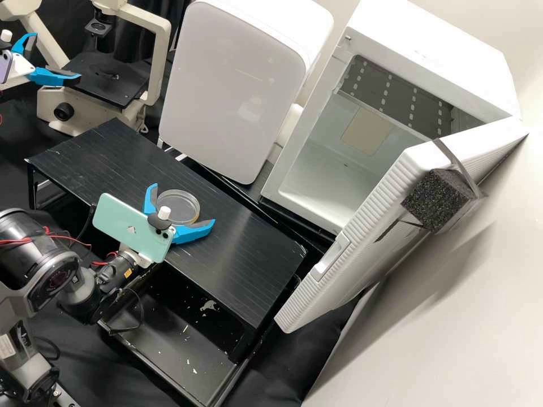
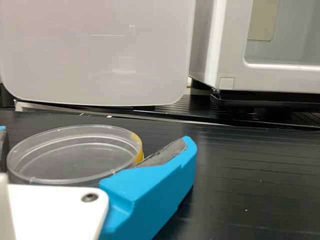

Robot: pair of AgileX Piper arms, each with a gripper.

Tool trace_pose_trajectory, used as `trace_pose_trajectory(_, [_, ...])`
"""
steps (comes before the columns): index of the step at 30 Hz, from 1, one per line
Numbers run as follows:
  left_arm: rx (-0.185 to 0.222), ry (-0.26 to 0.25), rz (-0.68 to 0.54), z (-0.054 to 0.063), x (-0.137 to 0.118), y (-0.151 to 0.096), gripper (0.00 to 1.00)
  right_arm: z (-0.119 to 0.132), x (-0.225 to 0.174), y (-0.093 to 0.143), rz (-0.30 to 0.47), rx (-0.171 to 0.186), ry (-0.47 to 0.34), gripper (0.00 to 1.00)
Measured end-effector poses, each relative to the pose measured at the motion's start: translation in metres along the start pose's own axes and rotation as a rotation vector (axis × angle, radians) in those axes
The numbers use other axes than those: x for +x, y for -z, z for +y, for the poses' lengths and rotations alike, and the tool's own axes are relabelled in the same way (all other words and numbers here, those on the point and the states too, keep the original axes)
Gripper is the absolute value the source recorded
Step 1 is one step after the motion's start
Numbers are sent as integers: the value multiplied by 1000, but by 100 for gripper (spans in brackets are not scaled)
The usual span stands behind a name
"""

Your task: Place the petri dish in the incubator

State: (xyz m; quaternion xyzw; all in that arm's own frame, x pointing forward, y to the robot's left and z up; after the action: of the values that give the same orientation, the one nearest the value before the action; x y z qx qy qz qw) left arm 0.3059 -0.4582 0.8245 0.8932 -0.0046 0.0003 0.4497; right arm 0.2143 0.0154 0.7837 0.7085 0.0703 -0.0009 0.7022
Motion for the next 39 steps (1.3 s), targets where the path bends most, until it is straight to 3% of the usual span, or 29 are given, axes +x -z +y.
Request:
trace_pose_trajectory(31, [0,0,0,0,0,0,100,4,-1,-1,3,-7,-11,0])
trace_pose_trajectory(39, [0,0,0,0,0,0,100,24,2,-12,-9,4,-38,0])
